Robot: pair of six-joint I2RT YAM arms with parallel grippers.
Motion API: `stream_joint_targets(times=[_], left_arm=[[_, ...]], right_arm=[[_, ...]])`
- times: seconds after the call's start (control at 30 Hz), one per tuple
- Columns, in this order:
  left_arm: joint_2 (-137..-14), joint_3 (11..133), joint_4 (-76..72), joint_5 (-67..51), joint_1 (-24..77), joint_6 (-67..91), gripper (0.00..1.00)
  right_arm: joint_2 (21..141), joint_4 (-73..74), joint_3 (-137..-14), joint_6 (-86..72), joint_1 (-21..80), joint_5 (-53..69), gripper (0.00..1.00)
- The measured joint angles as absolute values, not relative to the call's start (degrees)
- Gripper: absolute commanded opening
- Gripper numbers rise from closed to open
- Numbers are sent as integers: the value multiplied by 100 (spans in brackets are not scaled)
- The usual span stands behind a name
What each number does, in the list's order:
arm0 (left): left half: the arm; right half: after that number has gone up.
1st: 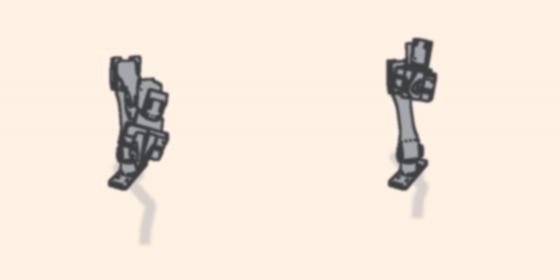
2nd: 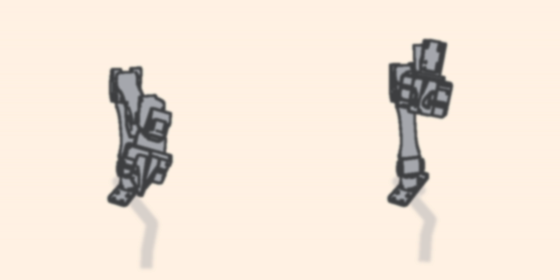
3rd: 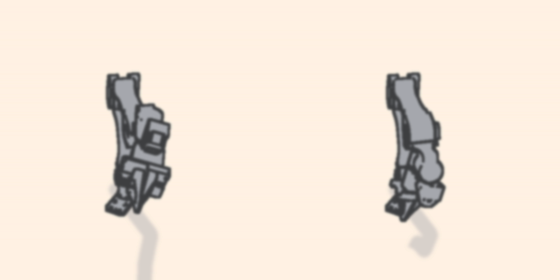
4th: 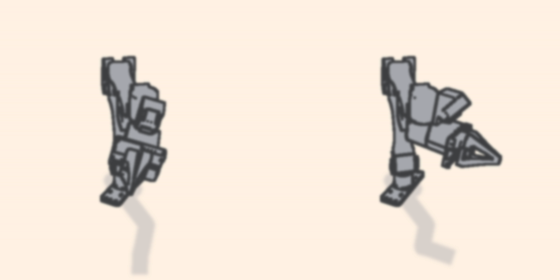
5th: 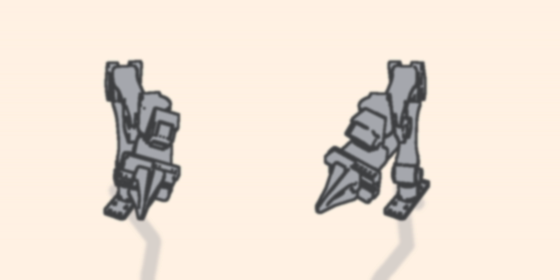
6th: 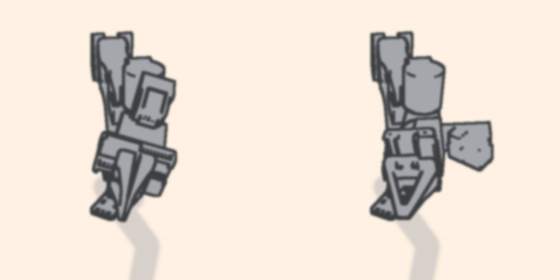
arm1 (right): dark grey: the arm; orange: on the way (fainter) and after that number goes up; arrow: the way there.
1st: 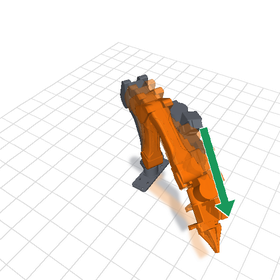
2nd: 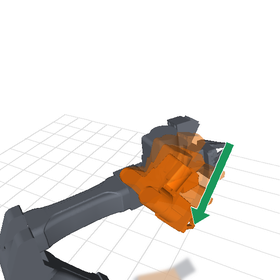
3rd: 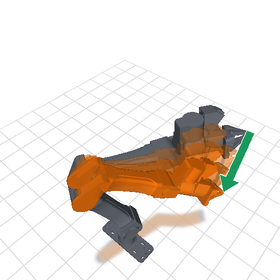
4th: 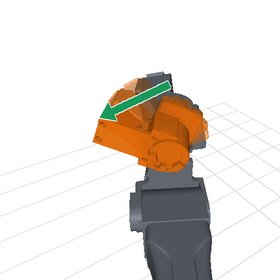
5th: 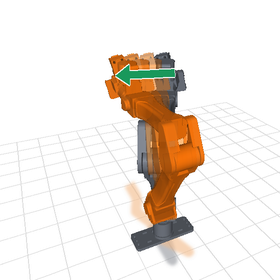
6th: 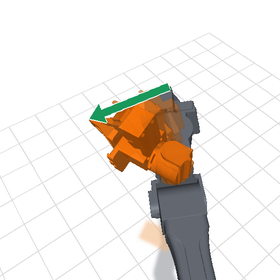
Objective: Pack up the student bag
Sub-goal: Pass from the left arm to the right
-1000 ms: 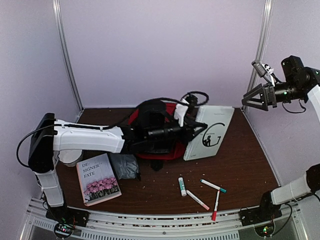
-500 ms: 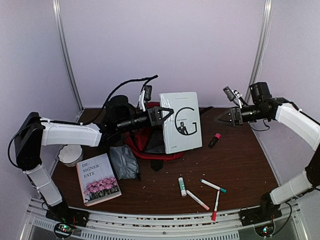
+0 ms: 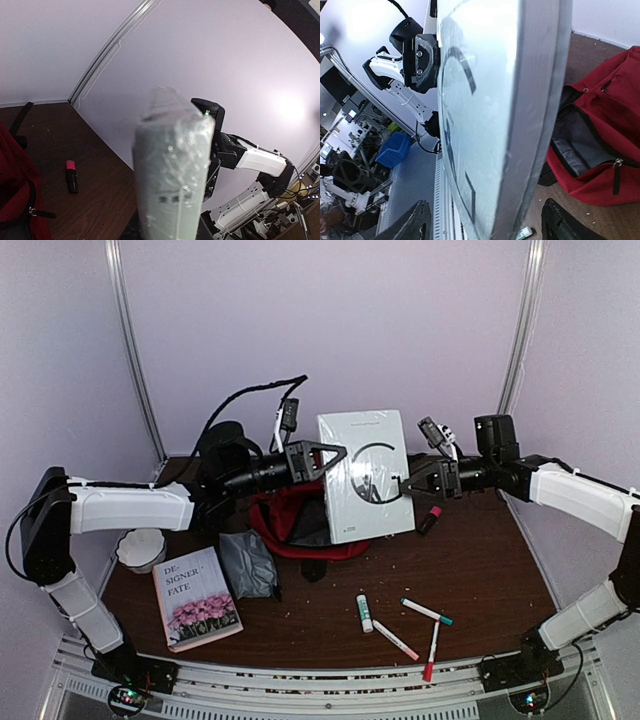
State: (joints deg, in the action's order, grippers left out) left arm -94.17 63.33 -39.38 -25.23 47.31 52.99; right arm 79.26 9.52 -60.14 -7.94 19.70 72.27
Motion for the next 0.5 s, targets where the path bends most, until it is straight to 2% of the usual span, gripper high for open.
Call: stream_joint_targets(times=[0.2, 0.5], left_arm=[[-9417, 6333, -4080, -2536, 4668, 5374, 0], [-9417, 6333, -4261, -2589, 4650, 5459, 1]], right_arm=[[7870, 305, -5572, -1415, 2174, 7478, 57], [7767, -611, -5328, -2270, 2185, 7520, 31]])
